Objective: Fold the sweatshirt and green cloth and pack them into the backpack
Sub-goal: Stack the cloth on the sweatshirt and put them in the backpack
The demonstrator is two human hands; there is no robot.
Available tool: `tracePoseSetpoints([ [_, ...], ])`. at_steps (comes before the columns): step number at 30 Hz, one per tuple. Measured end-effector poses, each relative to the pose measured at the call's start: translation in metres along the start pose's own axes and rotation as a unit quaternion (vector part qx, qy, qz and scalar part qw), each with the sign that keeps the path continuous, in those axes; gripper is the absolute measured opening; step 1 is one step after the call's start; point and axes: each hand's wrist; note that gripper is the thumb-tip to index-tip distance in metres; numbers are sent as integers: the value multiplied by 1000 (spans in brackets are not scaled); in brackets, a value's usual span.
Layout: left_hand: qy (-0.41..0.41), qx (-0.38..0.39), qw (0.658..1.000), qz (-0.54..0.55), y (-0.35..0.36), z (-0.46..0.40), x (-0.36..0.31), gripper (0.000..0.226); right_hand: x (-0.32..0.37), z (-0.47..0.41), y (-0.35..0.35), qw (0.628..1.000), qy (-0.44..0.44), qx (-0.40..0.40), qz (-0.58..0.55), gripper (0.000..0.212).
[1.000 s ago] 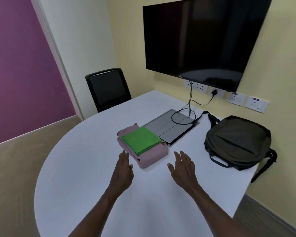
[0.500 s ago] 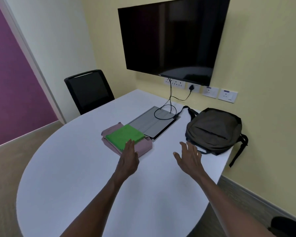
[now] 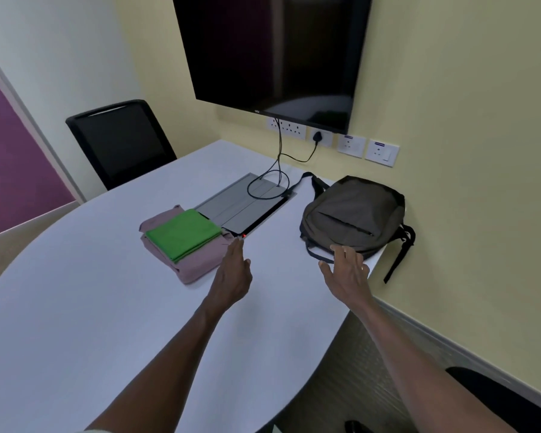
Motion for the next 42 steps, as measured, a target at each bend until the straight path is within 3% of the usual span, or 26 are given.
tracePoseSetpoints([
  [18, -40, 48, 998, 20, 39, -79, -1, 49, -39, -51, 19, 994, 85, 32, -64, 45],
  [21, -54, 73, 996, 25, 57, -86, -2, 53, -54, -65, 30, 986, 130, 52, -93, 47],
  [25, -70, 97, 993, 20, 86, -107, -5, 54, -75, -88, 39, 967, 201, 82, -134, 35],
  [30, -131, 129, 982, 33, 127, -148, -17, 55, -114, -127, 58, 925, 305, 130, -186, 46],
  [33, -180, 145, 971, 57, 154, -176, -30, 61, -135, -154, 73, 864, 410, 142, -258, 44],
  [37, -262, 167, 945, 97, 189, -214, -39, 70, -160, -186, 98, 780, 513, 121, -336, 74],
  [42, -320, 185, 921, 124, 234, -258, -40, 79, -185, -219, 117, 737, 568, 37, -365, 82],
])
Point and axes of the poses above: each hand's wrist, its own z-axis away from the middle knuckle, its own y-axis out of the palm, x = y × z, and after that the axes turned 6 degrees about -x, right-handed
